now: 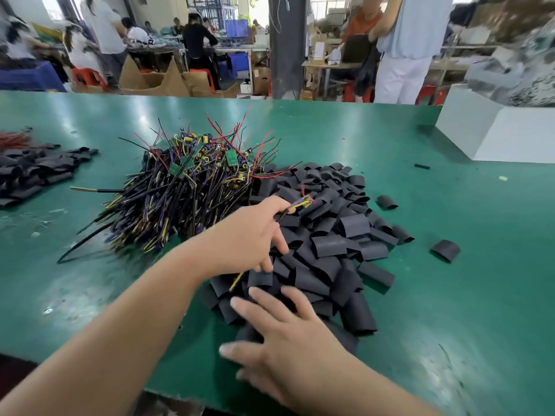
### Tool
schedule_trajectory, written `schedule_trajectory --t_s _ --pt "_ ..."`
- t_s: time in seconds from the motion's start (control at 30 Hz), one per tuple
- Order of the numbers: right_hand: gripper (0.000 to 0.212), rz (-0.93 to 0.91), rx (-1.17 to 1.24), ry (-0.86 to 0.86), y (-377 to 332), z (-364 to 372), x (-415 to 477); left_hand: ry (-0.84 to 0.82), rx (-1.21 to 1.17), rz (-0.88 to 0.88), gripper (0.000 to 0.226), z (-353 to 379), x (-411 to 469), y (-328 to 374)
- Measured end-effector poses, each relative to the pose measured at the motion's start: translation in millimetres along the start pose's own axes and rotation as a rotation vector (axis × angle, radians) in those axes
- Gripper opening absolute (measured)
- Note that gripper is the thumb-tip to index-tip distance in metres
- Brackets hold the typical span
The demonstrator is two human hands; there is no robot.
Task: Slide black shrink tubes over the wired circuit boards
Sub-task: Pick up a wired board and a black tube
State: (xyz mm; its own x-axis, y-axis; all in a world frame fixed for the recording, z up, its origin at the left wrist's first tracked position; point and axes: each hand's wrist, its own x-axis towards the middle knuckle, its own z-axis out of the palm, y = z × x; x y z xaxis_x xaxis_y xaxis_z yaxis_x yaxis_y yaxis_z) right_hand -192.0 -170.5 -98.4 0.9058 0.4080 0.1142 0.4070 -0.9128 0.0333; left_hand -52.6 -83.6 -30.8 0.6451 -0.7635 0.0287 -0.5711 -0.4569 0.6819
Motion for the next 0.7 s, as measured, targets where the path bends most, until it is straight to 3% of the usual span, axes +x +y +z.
schedule_trajectory --t_s 0.1,0.17,0.23,0.3,0.37,0.43,0.5,0.6,0.7 --pt "0.030 0.029 -0.077 0.045 26 -6 9 0.029 -0.104 0.034 0.040 7 5 0" --pt "0.037 -0.019 0.083 0.139 43 -6 7 0.112 -0.143 0.072 0.042 7 11 -1" --pt "0.031 0.009 0.314 0.347 49 -13 1 0.203 -0.129 0.157 0.042 6 18 0" --pt "0.021 0.186 0.507 0.646 62 -21 -4 0.256 -0.098 0.246 0.037 7 23 3" --pt "0.008 0.439 0.934 0.807 81 -29 -4 0.269 -0.101 0.292 0.035 10 28 7" --pt "0.032 0.520 1.570 0.846 102 -37 -1 0.251 -0.075 0.305 0.036 14 33 9" --pt "0.043 0.486 1.913 0.926 119 -40 -5 0.220 0.001 0.292 0.037 18 36 9" --pt "0.018 0.498 1.873 1.011 128 -39 -6 0.209 0.113 0.210 0.036 25 37 5" --pt "0.007 0.592 1.764 1.007 124 -26 -3 0.305 0.223 0.140 0.030 36 37 7"
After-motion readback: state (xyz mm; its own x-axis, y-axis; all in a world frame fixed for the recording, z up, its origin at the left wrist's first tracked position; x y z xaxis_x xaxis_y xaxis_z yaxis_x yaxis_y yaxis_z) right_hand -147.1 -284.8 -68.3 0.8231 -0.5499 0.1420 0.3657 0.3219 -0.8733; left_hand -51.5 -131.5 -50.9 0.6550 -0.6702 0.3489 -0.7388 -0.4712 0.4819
